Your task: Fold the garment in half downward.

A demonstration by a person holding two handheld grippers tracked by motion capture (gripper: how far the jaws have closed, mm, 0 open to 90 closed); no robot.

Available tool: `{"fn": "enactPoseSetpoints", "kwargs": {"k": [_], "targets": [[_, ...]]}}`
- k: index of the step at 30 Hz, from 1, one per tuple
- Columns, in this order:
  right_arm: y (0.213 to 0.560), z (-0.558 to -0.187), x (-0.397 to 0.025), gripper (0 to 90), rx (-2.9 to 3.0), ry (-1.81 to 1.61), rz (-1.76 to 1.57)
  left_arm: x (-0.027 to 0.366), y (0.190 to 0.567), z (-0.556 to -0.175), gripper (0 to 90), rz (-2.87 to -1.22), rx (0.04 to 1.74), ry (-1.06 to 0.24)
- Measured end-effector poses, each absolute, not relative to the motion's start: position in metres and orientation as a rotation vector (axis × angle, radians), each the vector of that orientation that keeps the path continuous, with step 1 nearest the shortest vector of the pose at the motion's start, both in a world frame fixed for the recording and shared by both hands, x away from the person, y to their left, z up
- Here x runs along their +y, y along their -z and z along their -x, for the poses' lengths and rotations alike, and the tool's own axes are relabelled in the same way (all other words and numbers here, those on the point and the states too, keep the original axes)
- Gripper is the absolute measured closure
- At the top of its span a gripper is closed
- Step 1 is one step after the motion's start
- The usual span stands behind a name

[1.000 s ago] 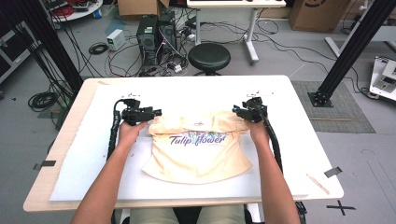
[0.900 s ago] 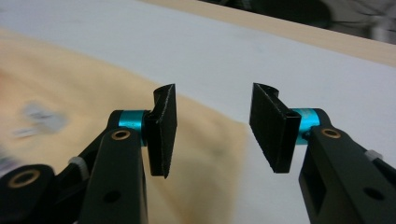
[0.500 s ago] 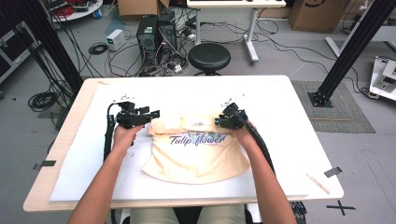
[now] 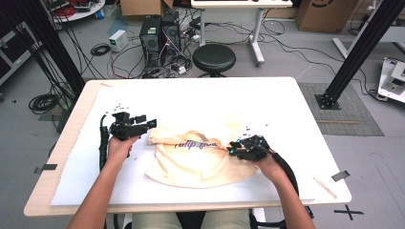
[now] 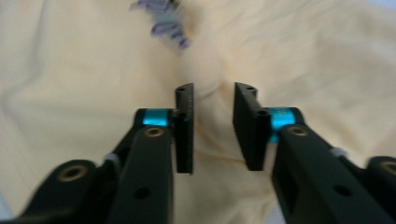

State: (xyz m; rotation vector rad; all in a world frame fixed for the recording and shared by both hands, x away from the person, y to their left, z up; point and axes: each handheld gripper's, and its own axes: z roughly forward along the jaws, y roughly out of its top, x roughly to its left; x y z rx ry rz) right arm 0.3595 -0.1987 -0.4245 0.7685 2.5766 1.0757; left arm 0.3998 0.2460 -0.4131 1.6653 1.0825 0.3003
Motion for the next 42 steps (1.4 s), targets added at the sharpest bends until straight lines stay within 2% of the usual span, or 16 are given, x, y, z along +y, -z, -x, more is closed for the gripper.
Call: {"fn": "enactPoseSetpoints", "kwargs": {"k": [3, 6, 7, 13, 17, 20, 21, 26, 28, 30, 33, 34, 35, 37, 40, 42], "targets": [[0.411, -0.364, -0.205, 62.6, 2.45, -1.225, -0.891, 0.248, 0.414, -0.395, 34.5, -1.656, 1.087, -0.301], [0.401, -0.373, -0.192, 69.3, 2.37, -1.208, -0.96, 0.25, 0.417, -0.393, 34.9, -1.654, 1.091, -0.3], [0.404, -0.382, -0.174, 75.5, 2.351, -1.134, -0.987, 0.25, 0.418, -0.392, 34.9, -1.646, 1.099, -0.299], [0.43, -0.383, -0.137, 80.6, 2.573, -0.969, -0.886, 0.251, 0.423, -0.386, 35.7, -1.672, 1.112, -0.299], [0.435, -0.362, -0.141, 83.2, 2.655, -0.922, -0.74, 0.251, 0.426, -0.381, 37.7, -1.699, 1.122, -0.309], [0.429, -0.352, -0.157, 73.0, 2.597, -0.996, -0.766, 0.248, 0.429, -0.376, 40.2, -1.726, 1.16, -0.312], [0.422, -0.349, -0.176, 70.0, 2.477, -1.11, -0.842, 0.247, 0.43, -0.373, 44.6, -1.725, 1.173, -0.31], [0.41, -0.348, -0.218, 67.1, 2.189, -1.135, -1.057, 0.239, 0.438, -0.366, 45.0, -1.736, 1.161, -0.249], [0.408, -0.349, -0.232, 66.9, 2.114, -1.057, -1.137, 0.235, 0.439, -0.366, 42.0, -1.754, 1.15, -0.23], [0.411, -0.35, -0.239, 62.5, 2.105, -1.04, -1.184, 0.232, 0.441, -0.366, 41.9, -1.777, 1.165, -0.235], [0.418, -0.352, -0.236, 55.1, 2.144, -1.038, -1.22, 0.23, 0.444, -0.367, 51.6, -1.811, 1.193, -0.222], [0.425, -0.356, -0.231, 52.4, 2.184, -1.0, -1.269, 0.229, 0.445, -0.367, 61.9, -1.829, 1.196, -0.219], [0.425, -0.356, -0.231, 52.4, 2.184, -1.0, -1.269, 0.228, 0.445, -0.367, 61.9, -1.846, 1.186, -0.213], [0.433, -0.359, -0.227, 57.0, 2.22, -0.942, -1.298, 0.225, 0.447, -0.366, 71.2, -1.872, 1.178, -0.212], [0.439, -0.361, -0.224, 85.4, 2.284, -0.921, -1.295, 0.224, 0.447, -0.365, 82.3, -1.883, 1.159, -0.216], [0.433, -0.357, -0.224, 88.7, 2.288, -0.953, -1.28, 0.227, 0.445, -0.364, 85.2, -1.869, 1.146, -0.194]]}}
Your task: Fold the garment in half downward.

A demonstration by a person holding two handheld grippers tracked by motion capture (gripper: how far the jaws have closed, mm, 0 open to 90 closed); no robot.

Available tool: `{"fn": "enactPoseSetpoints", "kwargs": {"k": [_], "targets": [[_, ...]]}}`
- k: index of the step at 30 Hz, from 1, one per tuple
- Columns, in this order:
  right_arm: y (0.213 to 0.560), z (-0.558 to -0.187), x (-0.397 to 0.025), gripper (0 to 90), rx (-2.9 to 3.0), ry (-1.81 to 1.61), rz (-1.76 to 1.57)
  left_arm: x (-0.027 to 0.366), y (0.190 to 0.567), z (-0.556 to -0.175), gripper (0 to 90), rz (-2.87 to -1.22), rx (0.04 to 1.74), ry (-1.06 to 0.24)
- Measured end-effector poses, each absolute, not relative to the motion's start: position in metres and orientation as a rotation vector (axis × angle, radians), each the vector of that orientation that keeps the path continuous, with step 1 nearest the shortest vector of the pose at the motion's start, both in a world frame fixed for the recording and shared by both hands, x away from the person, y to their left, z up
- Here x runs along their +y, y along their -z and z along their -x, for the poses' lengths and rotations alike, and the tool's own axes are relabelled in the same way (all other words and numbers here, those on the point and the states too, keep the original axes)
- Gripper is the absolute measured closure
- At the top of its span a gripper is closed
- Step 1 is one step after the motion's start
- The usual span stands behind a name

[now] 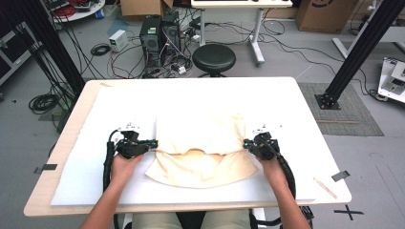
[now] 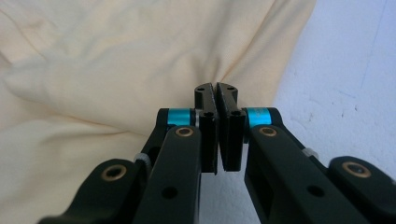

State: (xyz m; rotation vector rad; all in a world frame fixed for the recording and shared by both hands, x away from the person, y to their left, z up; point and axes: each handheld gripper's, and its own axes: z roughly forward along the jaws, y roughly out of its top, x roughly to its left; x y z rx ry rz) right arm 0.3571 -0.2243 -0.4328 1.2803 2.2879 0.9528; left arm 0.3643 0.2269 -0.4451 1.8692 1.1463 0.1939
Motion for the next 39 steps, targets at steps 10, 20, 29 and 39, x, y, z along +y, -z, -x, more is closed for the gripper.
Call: {"fn": "enactPoseSetpoints", "kwargs": {"k": [10, 20, 29, 39], "targets": [[0.406, -0.334, -0.231, 88.9, 2.231, -1.142, -1.253, 0.239, 0.42, -0.344, 85.5, -1.764, 1.028, -0.086], [0.387, -0.295, -0.24, 88.8, 2.268, -1.305, -1.283, 0.257, 0.413, -0.311, 85.9, -1.665, 0.963, 0.102], [0.407, -0.281, -0.248, 88.8, 2.344, -1.179, -1.406, 0.262, 0.442, -0.288, 85.9, -1.755, 1.04, 0.162], [0.432, -0.279, -0.253, 88.8, 2.381, -1.005, -1.477, 0.264, 0.448, -0.283, 85.9, -1.841, 1.056, 0.133]]}}
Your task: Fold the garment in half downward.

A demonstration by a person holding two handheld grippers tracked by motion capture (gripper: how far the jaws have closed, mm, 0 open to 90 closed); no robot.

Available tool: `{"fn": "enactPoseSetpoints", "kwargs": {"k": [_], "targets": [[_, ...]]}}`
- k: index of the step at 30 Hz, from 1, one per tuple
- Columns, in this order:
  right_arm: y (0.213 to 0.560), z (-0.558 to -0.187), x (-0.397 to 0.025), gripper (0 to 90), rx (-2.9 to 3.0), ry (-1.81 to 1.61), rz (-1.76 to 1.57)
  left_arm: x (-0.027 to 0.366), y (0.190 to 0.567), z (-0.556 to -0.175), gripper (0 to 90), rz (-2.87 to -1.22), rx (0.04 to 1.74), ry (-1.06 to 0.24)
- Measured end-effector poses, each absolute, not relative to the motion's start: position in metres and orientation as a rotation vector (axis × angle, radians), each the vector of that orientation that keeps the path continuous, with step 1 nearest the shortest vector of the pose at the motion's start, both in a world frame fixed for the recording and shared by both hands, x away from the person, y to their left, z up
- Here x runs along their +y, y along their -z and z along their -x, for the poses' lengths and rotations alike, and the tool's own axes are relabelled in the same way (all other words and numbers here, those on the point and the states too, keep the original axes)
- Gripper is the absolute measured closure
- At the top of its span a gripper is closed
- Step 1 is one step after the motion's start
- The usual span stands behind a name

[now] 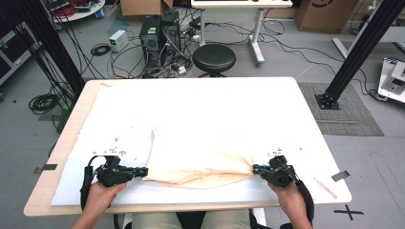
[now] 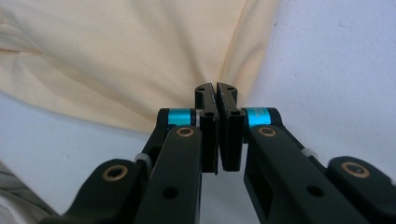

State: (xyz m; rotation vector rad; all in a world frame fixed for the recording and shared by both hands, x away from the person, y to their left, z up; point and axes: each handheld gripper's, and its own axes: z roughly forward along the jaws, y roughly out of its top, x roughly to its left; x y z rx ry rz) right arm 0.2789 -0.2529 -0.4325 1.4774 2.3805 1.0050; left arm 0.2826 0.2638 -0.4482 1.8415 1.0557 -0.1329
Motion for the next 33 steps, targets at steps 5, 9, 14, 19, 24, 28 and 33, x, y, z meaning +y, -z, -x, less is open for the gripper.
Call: {"fn": "enactPoseSetpoints", "kwargs": {"k": [5, 9, 14, 19, 24, 28, 33], "targets": [[0.427, -0.276, -0.256, 72.9, 2.353, -1.037, -1.436, 0.262, 0.443, -0.28, 77.5, -1.835, 1.0, 0.082], [0.416, -0.286, -0.257, 53.3, 2.216, -1.077, -1.417, 0.265, 0.425, -0.292, 45.0, -1.753, 0.985, -0.074], [0.405, -0.319, -0.255, 41.3, 2.103, -1.118, -1.335, 0.266, 0.407, -0.332, 35.1, -1.672, 0.997, -0.207], [0.406, -0.366, -0.25, 32.6, 2.083, -1.104, -1.299, 0.253, 0.407, -0.374, 32.1, -1.695, 1.032, -0.237], [0.412, -0.407, -0.239, 30.4, 2.189, -1.112, -1.305, 0.238, 0.426, -0.412, 32.7, -1.747, 1.108, -0.212], [0.426, -0.433, -0.23, 33.1, 2.283, -1.058, -1.331, 0.229, 0.438, -0.428, 39.9, -1.781, 1.15, -0.196], [0.442, -0.447, -0.226, 61.4, 2.357, -1.062, -1.336, 0.229, 0.454, -0.435, 69.5, -1.818, 1.233, -0.183]]}}
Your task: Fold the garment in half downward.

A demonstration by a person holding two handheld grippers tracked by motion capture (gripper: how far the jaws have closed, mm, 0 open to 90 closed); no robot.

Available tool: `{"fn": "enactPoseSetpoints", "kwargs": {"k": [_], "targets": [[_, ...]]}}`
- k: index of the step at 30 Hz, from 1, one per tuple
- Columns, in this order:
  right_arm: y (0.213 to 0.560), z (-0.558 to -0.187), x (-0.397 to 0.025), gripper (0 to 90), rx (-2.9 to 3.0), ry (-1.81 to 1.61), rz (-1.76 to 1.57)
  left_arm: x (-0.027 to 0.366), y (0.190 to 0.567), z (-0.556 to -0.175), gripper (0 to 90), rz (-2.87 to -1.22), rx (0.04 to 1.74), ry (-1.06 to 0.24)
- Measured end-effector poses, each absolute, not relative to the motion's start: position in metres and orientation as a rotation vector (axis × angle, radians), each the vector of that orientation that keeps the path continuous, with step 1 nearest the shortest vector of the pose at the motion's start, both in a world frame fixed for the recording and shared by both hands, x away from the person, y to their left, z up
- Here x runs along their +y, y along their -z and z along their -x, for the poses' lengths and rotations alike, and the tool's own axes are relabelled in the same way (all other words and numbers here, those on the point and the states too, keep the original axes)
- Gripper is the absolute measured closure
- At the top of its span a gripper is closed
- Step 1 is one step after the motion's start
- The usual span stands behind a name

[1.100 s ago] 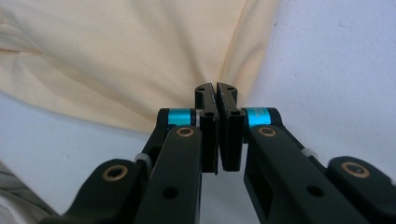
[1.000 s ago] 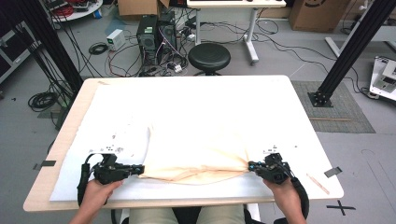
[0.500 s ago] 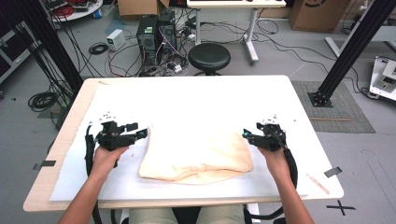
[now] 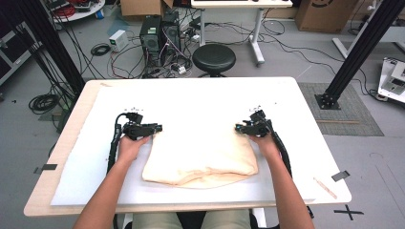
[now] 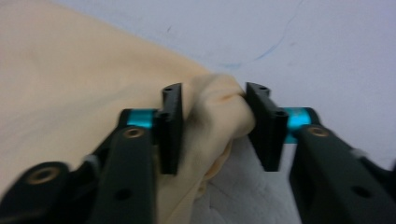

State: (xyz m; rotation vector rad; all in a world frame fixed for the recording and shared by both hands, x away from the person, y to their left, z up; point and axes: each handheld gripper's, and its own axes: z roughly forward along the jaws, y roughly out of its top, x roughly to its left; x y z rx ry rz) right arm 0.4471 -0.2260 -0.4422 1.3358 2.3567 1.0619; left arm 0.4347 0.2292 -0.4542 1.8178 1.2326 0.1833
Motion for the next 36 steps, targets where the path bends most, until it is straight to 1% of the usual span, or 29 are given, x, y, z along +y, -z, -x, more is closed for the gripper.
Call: {"fn": "enactPoseSetpoints", "kwargs": {"k": [1, 2, 3, 5, 11, 12, 15, 16, 18, 19, 21, 22, 23, 24, 25, 27, 30, 33, 35, 36], "targets": [[0.445, -0.447, -0.224, 64.7, 2.378, -1.048, -1.332, 0.231, 0.454, -0.434, 75.3, -1.809, 1.232, -0.172], [0.445, -0.446, -0.223, 76.0, 2.378, -1.067, -1.32, 0.231, 0.453, -0.434, 80.2, -1.816, 1.233, -0.185], [0.445, -0.445, -0.222, 79.5, 2.397, -1.081, -1.299, 0.23, 0.452, -0.433, 82.9, -1.826, 1.229, -0.196], [0.442, -0.444, -0.221, 82.3, 2.395, -1.047, -1.268, 0.229, 0.449, -0.432, 84.2, -1.827, 1.221, -0.227], [0.424, -0.445, -0.244, 83.5, 2.169, -1.089, -1.287, 0.225, 0.436, -0.435, 84.7, -1.652, 1.197, -0.329], [0.421, -0.449, -0.247, 83.4, 2.144, -1.101, -1.295, 0.221, 0.435, -0.44, 84.6, -1.657, 1.213, -0.324], [0.415, -0.462, -0.249, 83.4, 2.078, -1.096, -1.291, 0.21, 0.429, -0.458, 84.6, -1.65, 1.222, -0.38], [0.414, -0.473, -0.249, 83.3, 2.04, -1.095, -1.328, 0.207, 0.427, -0.462, 84.5, -1.654, 1.219, -0.395], [0.415, -0.478, -0.249, 83.3, 2.02, -1.093, -1.348, 0.202, 0.427, -0.471, 84.5, -1.66, 1.2, -0.462], [0.417, -0.483, -0.249, 83.2, 2.008, -1.082, -1.368, 0.201, 0.428, -0.476, 84.3, -1.672, 1.218, -0.455], [0.422, -0.488, -0.245, 81.5, 1.992, -1.069, -1.402, 0.198, 0.432, -0.481, 81.4, -1.668, 1.235, -0.45], [0.424, -0.488, -0.241, 76.3, 1.979, -1.058, -1.399, 0.197, 0.432, -0.481, 72.4, -1.65, 1.25, -0.44], [0.425, -0.488, -0.238, 65.8, 1.975, -1.042, -1.398, 0.197, 0.433, -0.48, 59.6, -1.63, 1.26, -0.411], [0.425, -0.486, -0.236, 56.3, 1.965, -1.04, -1.397, 0.198, 0.431, -0.478, 50.2, -1.64, 1.256, -0.411], [0.422, -0.483, -0.235, 53.3, 1.966, -1.051, -1.384, 0.199, 0.429, -0.475, 47.8, -1.652, 1.238, -0.435], [0.414, -0.47, -0.232, 50.0, 1.975, -1.075, -1.306, 0.201, 0.425, -0.465, 46.3, -1.654, 1.195, -0.468], [0.401, -0.443, -0.228, 50.0, 2.039, -1.178, -1.163, 0.207, 0.421, -0.45, 45.3, -1.661, 1.14, -0.475], [0.395, -0.409, -0.219, 50.1, 2.075, -1.228, -0.986, 0.213, 0.421, -0.435, 45.5, -1.66, 1.098, -0.44], [0.396, -0.386, -0.213, 53.4, 2.116, -1.259, -0.879, 0.215, 0.421, -0.426, 45.4, -1.681, 1.071, -0.439], [0.397, -0.375, -0.209, 57.1, 2.149, -1.259, -0.832, 0.216, 0.422, -0.422, 45.1, -1.682, 1.06, -0.435]]}}
